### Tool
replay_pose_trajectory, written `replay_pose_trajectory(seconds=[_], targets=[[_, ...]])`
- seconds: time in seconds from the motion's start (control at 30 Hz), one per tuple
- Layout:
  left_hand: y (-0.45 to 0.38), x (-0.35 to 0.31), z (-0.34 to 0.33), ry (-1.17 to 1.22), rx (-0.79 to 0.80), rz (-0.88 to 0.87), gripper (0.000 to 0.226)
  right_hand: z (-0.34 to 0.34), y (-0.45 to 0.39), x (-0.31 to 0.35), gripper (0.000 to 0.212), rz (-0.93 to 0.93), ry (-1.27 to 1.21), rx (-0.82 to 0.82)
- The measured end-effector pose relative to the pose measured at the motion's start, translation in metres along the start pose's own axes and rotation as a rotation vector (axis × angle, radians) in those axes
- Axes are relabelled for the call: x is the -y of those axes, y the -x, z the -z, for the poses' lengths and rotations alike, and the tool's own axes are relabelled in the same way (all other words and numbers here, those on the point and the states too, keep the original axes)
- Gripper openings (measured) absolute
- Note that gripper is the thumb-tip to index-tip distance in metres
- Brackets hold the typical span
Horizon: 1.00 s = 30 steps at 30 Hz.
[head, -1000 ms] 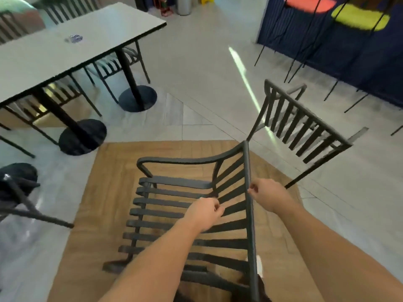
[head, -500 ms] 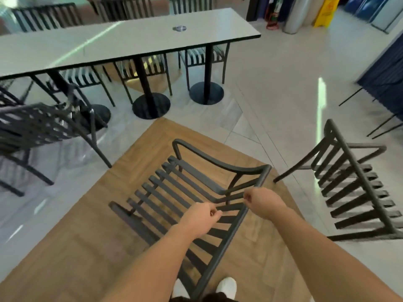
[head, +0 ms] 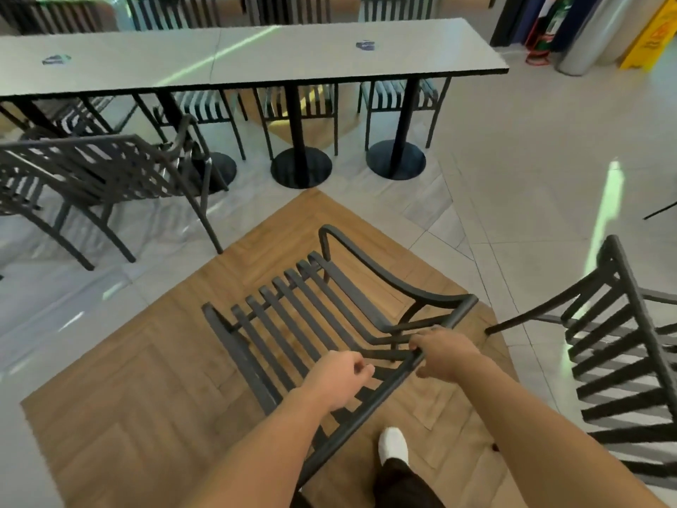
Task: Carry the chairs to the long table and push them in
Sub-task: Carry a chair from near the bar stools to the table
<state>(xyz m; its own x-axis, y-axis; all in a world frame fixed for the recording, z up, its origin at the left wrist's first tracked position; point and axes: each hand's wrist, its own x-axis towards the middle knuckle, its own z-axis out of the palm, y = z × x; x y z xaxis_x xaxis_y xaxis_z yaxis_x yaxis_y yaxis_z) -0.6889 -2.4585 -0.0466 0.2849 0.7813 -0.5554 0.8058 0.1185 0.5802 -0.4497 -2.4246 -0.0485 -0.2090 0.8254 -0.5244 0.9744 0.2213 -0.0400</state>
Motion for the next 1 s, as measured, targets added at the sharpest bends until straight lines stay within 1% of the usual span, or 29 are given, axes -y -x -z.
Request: replay_pose_trajectory(seconds=[0.1,0.23,0.3,0.37,0.47,0.57,0.73,0.87,1.0], targets=[[0.004,-0.011,-0.021,0.078,-0.075,0.099,0.035,-0.004,-0.010,-0.012,0.045,0.131,0.076,0.032],[0.009,-0.024,-0.051,0.083,-0.092,0.182,0.043,-0.007,-0.021,-0.026,0.047,0.251,0.163,0.079],[0.009,-0.028,-0.064,0.074,-0.091,0.208,0.048,-0.008,-0.027,-0.032,0.044,0.295,0.203,0.094],[0.008,-0.028,-0.077,0.055,-0.095,0.241,0.048,-0.009,-0.034,-0.036,0.039,0.326,0.221,0.100],[0.004,-0.019,-0.093,-0.063,-0.086,0.339,0.045,-0.012,-0.042,-0.040,0.029,0.353,0.223,0.099],[0.000,-0.010,-0.101,-0.126,-0.077,0.428,0.054,-0.017,-0.050,-0.040,0.019,0.363,0.226,0.082],[-0.003,-0.006,-0.104,-0.183,-0.049,0.459,0.068,-0.026,-0.049,-0.034,0.022,0.349,0.308,0.028],[-0.003,0.009,-0.098,-0.212,-0.032,0.452,0.070,-0.029,-0.049,-0.024,0.021,0.364,0.312,0.012],[0.008,0.029,-0.083,-0.238,-0.031,0.467,0.073,-0.032,-0.046,0.002,0.020,0.366,0.305,-0.002]])
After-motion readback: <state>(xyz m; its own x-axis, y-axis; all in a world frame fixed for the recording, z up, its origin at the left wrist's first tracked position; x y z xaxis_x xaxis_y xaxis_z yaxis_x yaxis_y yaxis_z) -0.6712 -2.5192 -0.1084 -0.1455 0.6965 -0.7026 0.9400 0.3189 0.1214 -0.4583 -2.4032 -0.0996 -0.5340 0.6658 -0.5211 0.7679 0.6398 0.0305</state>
